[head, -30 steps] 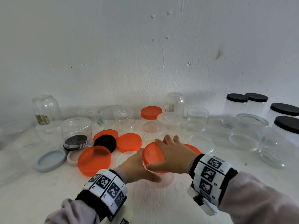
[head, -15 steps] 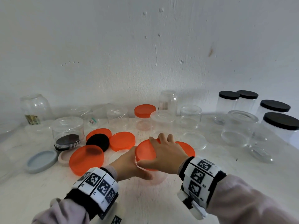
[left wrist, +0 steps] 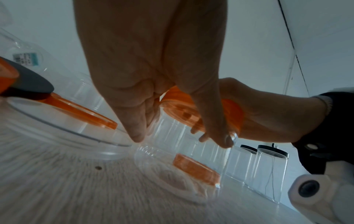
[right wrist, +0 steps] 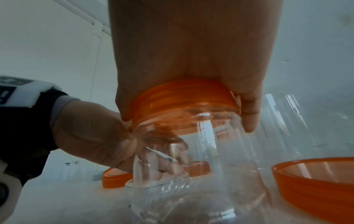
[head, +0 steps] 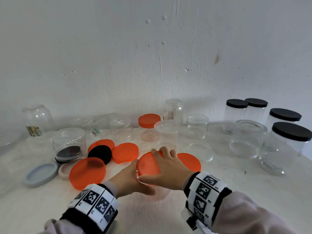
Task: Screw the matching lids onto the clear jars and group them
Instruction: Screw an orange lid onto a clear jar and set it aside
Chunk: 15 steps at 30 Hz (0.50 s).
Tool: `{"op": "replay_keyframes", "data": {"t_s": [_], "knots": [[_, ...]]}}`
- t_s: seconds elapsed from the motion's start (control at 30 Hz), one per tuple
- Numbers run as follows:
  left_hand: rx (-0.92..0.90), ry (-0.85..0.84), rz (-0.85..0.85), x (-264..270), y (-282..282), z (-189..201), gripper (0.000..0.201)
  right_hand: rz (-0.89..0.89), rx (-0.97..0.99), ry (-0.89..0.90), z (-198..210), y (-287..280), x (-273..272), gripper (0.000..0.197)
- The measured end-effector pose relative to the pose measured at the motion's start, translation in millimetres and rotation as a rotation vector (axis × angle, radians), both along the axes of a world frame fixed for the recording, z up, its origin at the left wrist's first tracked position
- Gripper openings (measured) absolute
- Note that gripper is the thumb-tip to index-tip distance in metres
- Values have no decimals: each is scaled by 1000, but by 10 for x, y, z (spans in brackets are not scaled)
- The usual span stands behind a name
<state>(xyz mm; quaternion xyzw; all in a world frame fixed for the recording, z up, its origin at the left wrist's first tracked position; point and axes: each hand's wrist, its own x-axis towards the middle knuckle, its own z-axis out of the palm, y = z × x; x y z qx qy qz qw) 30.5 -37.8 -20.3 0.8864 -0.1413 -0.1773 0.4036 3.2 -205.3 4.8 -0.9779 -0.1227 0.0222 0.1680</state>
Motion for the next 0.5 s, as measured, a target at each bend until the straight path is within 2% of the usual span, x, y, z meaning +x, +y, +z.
{"op": "replay_keyframes", "data": {"t_s": [0.3, 0.5], "knots": [[-70, 57, 0, -5, 9, 15, 109, 145, 94, 173, 47, -176, 57, 107], [-55, 47, -20, 1, 10, 31, 103, 181, 74, 94, 14, -184, 61, 102]]}}
